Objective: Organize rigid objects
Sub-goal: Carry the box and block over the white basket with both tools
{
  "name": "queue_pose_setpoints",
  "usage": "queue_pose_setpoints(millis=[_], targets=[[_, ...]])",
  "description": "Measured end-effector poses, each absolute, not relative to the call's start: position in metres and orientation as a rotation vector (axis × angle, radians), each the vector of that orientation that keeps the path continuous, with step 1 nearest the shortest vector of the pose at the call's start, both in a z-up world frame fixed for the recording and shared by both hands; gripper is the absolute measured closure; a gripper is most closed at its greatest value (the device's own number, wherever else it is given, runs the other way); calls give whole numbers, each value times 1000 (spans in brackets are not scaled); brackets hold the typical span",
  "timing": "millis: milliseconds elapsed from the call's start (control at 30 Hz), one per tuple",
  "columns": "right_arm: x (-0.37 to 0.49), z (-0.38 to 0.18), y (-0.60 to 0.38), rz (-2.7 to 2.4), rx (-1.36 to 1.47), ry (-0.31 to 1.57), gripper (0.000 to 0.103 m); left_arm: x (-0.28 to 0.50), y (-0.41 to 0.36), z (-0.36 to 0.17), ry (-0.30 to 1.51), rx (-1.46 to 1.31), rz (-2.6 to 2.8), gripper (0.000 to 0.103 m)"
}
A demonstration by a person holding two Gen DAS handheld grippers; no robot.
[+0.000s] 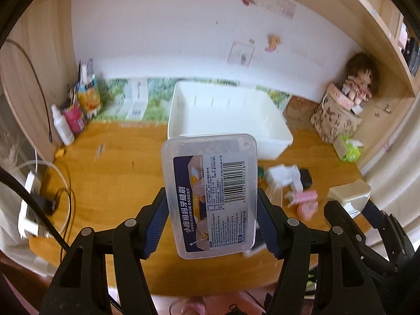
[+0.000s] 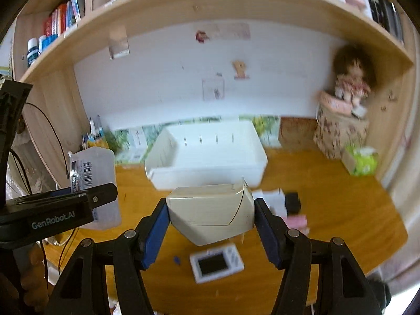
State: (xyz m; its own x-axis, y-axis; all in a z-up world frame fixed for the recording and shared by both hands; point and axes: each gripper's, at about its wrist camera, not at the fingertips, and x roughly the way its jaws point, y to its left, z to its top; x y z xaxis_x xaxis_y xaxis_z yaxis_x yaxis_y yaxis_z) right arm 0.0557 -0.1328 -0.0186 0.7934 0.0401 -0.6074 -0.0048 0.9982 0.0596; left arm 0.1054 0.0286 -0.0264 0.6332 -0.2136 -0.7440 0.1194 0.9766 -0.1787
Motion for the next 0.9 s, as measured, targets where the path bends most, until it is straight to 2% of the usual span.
queue_pose_setpoints(millis=[467, 900], targets=[[149, 17, -164, 138, 8, 472, 39, 178, 16, 9, 678, -147, -166, 36], [236, -11, -170, 247, -71, 449, 38, 254, 20, -12, 642, -131, -94, 36]])
